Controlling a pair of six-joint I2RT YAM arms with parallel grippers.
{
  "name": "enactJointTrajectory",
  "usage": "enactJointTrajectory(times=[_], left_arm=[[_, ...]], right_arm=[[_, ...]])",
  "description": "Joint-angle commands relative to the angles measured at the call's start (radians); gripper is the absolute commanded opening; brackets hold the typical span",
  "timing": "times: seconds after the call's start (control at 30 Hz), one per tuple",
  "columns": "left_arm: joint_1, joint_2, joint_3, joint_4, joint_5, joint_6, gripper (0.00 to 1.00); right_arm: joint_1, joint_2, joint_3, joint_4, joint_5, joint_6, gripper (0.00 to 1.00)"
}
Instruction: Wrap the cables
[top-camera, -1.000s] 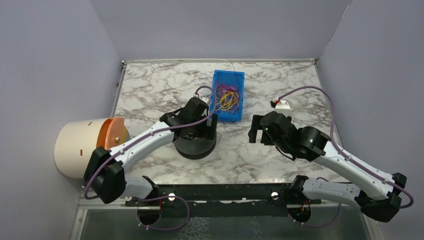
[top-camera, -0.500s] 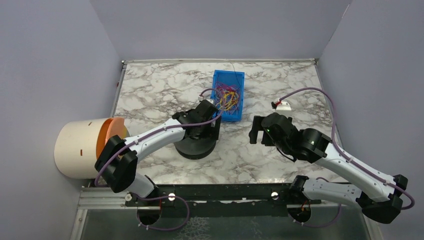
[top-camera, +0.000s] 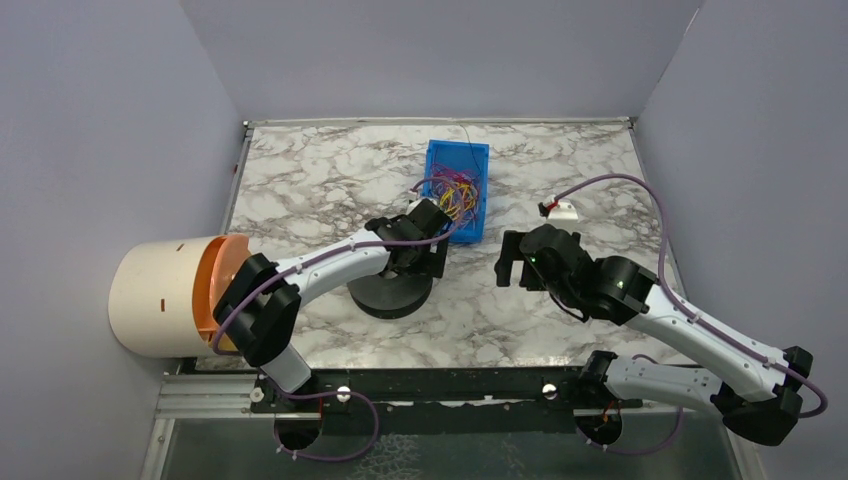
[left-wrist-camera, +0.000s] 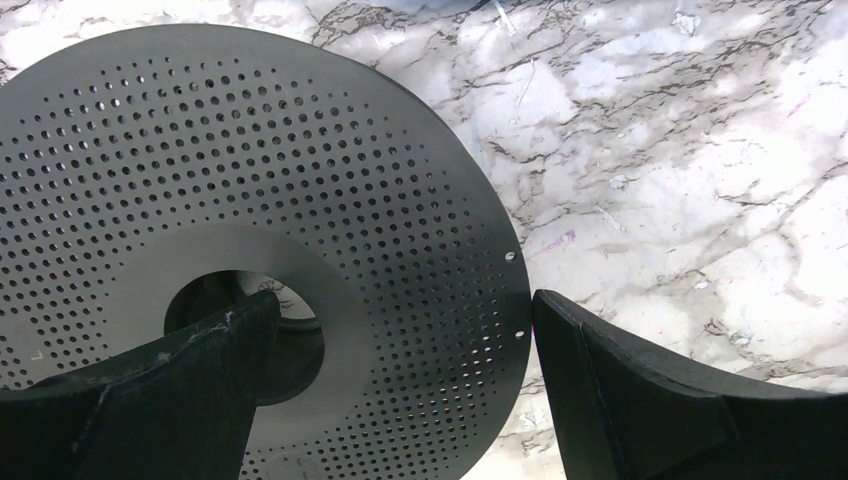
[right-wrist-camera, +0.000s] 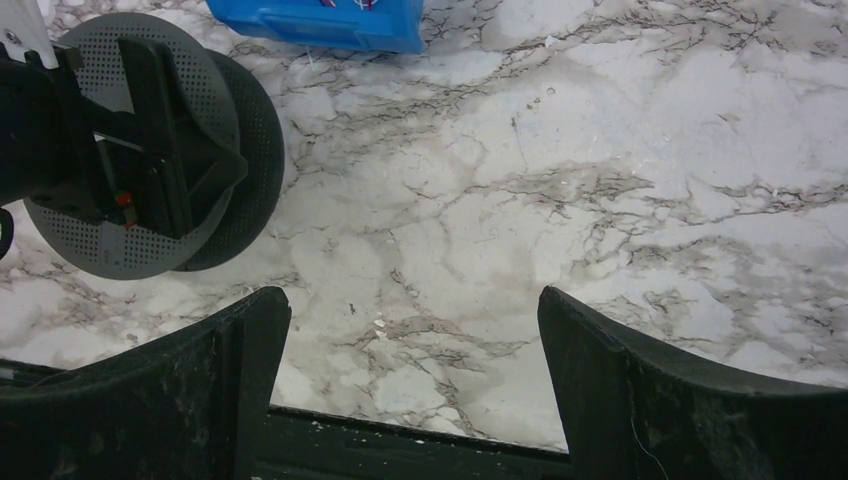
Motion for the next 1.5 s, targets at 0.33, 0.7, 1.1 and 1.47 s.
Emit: enactJointTrajectory(times=[0.33, 0.7, 1.1, 1.47], left_arm=[[-0.045, 0.063, 0.06, -0.056, -0.034, 0.028, 0.99], [-0.048, 0.04, 0.039, -0.061, -0.037, 0.01, 0.95], [-0.048, 0.014, 0.018, -0.063, -0.047, -0.004, 0.72], [-0.048, -0.091, 0.065, -0.082, -0.096, 0.013, 0.27]], right_arm=[[-0.003, 0.035, -0.005, 0.051, 0.008, -0.017, 1.0], [-0.004, 0.045, -0.015, 0.072, 0.001, -0.011, 1.0], [-0.003, 0.024, -0.017, 0.062, -0.016, 0.008, 0.99], [-0.004, 0.019, 0.006, 0.044, -0.069, 0.005, 0.96]])
